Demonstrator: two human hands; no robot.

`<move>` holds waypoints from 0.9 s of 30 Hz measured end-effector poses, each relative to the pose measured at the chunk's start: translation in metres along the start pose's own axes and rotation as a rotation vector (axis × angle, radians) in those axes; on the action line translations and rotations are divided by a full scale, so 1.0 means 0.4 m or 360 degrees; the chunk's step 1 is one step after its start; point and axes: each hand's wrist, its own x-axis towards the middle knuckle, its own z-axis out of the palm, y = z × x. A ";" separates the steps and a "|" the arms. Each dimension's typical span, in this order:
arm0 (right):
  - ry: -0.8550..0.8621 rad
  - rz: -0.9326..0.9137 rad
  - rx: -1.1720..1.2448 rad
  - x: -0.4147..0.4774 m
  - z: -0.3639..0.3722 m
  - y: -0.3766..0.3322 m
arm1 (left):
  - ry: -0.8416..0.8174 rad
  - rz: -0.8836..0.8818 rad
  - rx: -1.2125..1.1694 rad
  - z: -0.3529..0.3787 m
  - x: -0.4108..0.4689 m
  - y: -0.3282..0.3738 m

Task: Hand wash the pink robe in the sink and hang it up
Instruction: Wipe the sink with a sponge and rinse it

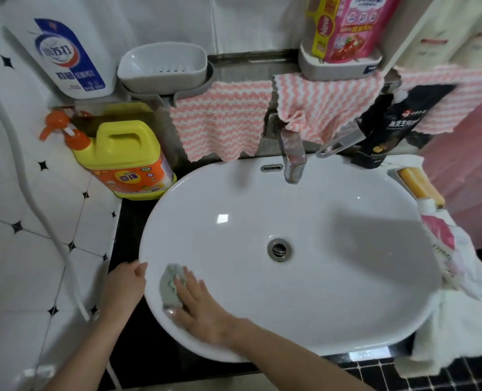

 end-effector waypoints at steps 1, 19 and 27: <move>-0.0005 -0.0077 -0.0160 -0.046 -0.010 0.037 | 0.0007 -0.0011 -0.0023 0.002 0.001 -0.001; -0.0181 -0.0049 0.0136 -0.170 -0.066 0.083 | 0.0002 -0.0099 -0.0194 0.013 0.006 -0.008; 0.0253 0.0751 -0.0440 -0.360 -0.371 0.474 | 0.0001 -0.0141 -0.0218 0.020 0.010 -0.014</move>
